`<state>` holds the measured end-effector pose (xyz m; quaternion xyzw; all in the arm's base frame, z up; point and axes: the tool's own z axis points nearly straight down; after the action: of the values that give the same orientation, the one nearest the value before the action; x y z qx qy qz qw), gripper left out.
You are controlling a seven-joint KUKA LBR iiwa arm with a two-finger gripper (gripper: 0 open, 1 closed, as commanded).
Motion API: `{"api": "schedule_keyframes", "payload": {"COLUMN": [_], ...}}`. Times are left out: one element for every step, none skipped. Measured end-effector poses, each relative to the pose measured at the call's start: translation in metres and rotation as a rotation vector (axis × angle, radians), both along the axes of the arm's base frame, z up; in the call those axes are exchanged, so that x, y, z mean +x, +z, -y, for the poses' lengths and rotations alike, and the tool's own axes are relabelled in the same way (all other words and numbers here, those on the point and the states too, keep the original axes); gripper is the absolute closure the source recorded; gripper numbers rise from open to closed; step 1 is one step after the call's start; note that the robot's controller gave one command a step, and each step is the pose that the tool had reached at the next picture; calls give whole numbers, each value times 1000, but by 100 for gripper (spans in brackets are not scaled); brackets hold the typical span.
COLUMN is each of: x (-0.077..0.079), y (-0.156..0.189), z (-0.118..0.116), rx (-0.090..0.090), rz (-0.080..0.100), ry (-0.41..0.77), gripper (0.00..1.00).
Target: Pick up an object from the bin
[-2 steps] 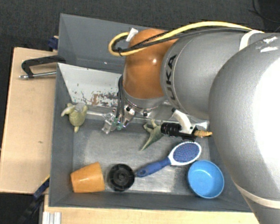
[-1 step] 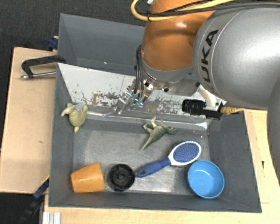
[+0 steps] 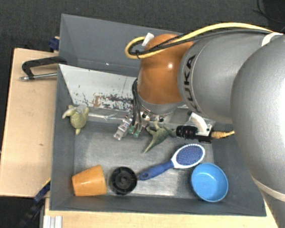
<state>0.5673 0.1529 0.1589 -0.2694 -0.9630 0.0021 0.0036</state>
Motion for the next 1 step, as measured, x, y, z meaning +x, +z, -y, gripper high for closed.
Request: {"api": "schedule_keyframes", "payload": {"x": [2], "y": [100], "z": [-8], "rx": [5], "rz": [18], "ry": [313], "gripper": [100]}}
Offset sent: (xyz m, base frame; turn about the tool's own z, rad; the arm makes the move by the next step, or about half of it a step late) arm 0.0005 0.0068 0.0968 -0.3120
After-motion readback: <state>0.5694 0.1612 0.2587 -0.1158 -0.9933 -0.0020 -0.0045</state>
